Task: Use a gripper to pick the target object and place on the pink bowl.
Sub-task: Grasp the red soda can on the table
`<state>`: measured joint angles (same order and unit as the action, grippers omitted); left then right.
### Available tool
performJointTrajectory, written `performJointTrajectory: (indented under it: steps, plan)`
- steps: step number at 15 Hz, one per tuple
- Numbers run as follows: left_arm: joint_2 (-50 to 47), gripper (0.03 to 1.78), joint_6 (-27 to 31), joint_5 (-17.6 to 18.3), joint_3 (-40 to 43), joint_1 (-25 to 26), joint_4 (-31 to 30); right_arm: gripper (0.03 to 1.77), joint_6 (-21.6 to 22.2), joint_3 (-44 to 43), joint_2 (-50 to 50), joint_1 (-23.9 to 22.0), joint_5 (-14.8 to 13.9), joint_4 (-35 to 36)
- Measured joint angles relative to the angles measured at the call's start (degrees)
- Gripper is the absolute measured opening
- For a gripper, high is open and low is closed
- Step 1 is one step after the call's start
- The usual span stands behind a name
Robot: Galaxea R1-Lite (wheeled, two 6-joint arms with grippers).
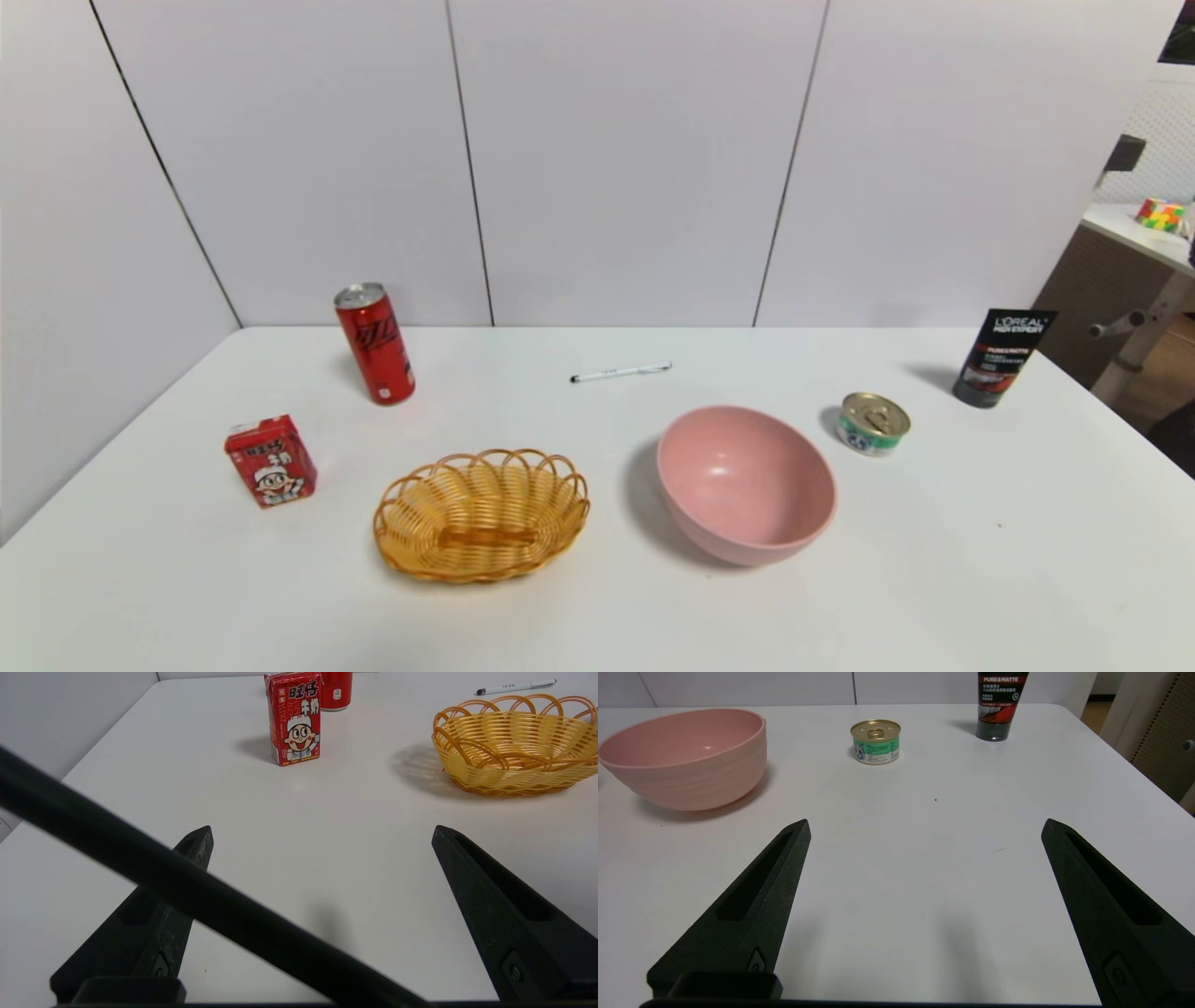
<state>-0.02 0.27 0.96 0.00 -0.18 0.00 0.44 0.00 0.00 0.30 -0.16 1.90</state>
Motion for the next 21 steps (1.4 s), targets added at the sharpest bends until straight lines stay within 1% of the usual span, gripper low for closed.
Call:
performJointTrajectory:
  steps: [15,21]
  plan:
    - [0.0,1.69,-0.1,0.0,0.0,0.0,0.0,1.71,0.0,0.0,0.0,0.0,0.0,0.0]
    - [0.6,1.69,-2.7,-0.8,-0.3,0.0,0.1,1.71,0.0,0.0,0.0,0.0,0.0,0.0]
